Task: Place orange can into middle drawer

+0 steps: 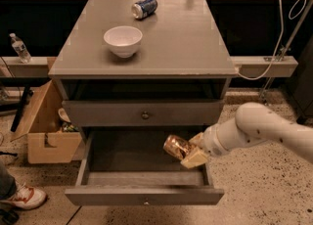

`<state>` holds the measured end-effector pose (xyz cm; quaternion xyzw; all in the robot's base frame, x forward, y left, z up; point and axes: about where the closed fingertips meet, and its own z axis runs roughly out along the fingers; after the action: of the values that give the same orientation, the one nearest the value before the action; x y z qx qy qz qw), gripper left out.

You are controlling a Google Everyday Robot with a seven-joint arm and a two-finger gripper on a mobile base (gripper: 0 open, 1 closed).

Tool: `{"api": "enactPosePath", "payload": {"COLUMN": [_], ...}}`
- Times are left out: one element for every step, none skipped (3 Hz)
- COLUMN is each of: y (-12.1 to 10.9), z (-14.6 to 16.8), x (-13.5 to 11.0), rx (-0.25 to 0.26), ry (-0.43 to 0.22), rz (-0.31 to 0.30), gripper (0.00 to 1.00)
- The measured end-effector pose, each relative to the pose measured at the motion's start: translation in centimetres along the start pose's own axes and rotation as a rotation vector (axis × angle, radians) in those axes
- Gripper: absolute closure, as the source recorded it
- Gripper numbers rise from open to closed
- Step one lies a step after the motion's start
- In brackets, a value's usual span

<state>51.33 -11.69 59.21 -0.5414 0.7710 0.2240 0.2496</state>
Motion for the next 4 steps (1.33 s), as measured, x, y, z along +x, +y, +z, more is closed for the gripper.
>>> {"api": "enactPosePath", "payload": {"y": [0.7,-0.2,-1.4,-2.8], "z": [5.2,8.8,10.2,12.3], "x": [3.8,6.2,6.7,7.5], "rx": [-0.036,-0.028,-0.01,0.005], "ry": [0.028,0.059,0.072,0.081], "rz": [0.078,0.127,0.131,0.153], "gripper": [1.0,1.0,1.0,0.98]}}
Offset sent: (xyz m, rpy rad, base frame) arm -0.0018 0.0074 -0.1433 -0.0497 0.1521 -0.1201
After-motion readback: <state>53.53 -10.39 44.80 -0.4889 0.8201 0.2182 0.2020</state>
